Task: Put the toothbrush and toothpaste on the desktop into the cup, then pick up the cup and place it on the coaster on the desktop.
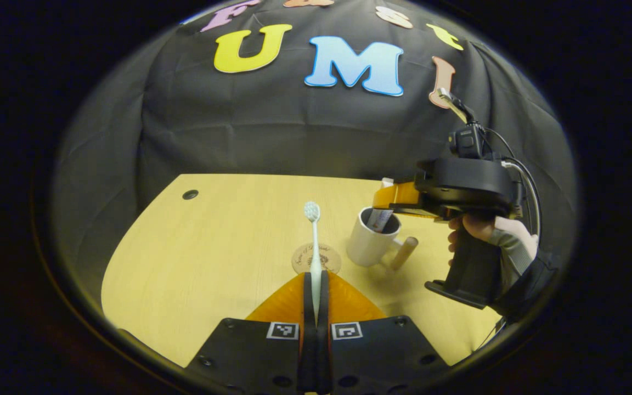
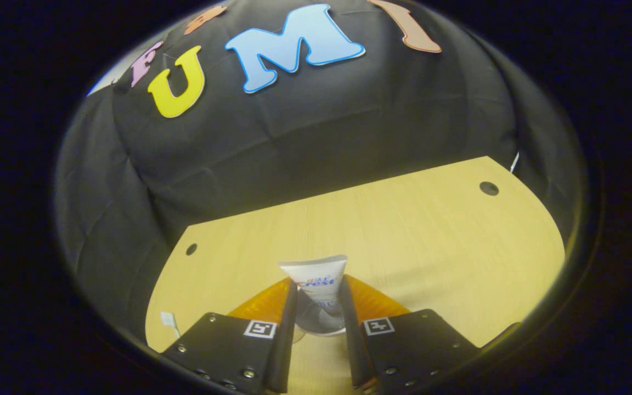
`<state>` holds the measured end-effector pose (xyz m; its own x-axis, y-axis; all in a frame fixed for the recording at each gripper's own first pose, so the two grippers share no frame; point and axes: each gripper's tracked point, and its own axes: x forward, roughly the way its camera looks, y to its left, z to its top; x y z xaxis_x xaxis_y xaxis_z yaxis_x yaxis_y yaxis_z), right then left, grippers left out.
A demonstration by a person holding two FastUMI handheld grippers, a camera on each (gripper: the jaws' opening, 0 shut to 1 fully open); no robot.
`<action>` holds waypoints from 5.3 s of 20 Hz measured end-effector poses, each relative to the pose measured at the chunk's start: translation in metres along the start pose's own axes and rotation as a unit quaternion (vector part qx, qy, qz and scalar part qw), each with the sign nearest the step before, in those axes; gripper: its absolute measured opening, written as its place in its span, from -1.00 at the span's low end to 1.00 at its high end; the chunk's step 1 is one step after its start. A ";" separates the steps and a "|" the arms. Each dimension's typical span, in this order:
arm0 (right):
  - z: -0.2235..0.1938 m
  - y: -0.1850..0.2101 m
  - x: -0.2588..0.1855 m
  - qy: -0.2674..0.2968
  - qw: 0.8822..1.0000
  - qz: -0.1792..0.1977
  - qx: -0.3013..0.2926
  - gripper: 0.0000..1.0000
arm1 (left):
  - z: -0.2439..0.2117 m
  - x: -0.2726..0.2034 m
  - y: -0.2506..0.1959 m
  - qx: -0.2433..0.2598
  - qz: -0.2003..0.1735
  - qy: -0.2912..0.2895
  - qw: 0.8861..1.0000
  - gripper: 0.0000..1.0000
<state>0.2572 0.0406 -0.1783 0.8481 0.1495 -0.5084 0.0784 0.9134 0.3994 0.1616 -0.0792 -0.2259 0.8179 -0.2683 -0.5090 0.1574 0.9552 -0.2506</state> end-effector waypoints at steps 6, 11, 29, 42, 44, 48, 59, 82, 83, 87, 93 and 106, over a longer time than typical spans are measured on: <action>0.031 0.002 -0.029 -0.045 0.999 0.015 0.012 0.00 | 0.014 0.010 -0.004 0.022 -0.019 -0.032 0.999 -0.85; 0.064 -0.028 -0.062 -0.091 0.995 -0.002 0.028 0.01 | 0.028 0.021 -0.008 0.059 -0.045 -0.069 0.995 -0.85; -0.006 -0.160 -0.100 -0.075 0.990 -0.075 0.091 0.00 | 0.091 0.086 -0.066 -0.006 -0.143 -0.189 0.972 -0.87; -0.039 -0.190 -0.098 -0.065 0.988 -0.082 0.116 -0.01 | 0.084 0.122 -0.071 -0.011 -0.109 -0.218 0.970 -0.87; -0.040 -0.191 -0.099 -0.066 0.988 -0.082 0.114 0.00 | 0.081 0.120 -0.072 -0.012 -0.103 -0.233 0.967 -0.86; -0.037 -0.187 -0.099 -0.070 0.988 -0.071 0.119 -0.01 | 0.073 0.116 -0.071 -0.004 -0.088 -0.247 0.965 -0.85; -0.039 -0.147 -0.090 -0.055 0.993 -0.027 0.097 -0.01 | 0.068 0.104 -0.065 0.023 -0.080 -0.237 0.968 -0.42; -0.068 -0.048 -0.035 0.051 0.989 0.056 -0.127 0.00 | 0.012 0.032 0.024 -0.003 -0.026 -0.157 0.987 0.01; -0.068 -0.046 -0.032 0.052 0.988 0.056 -0.135 0.00 | 0.008 0.030 0.031 -0.006 -0.021 -0.155 0.988 0.15; -0.066 -0.041 -0.024 0.058 0.981 0.058 -0.178 0.00 | -0.006 0.029 0.053 -0.021 0.001 -0.147 0.989 0.29; -0.074 -0.041 -0.016 0.082 0.972 0.064 -0.211 0.00 | -0.023 0.031 0.063 -0.028 0.012 -0.138 0.990 0.16; -0.074 -0.048 -0.009 0.086 0.972 0.045 -0.212 -0.87 | -0.044 0.042 0.072 -0.043 0.016 -0.123 0.991 0.10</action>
<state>0.2069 0.0237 -0.2497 0.7379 0.2645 -0.6209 -0.2466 0.9621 0.1168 0.1826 -0.0275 -0.3018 0.9339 -0.1886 -0.3038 0.0894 0.9458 -0.3123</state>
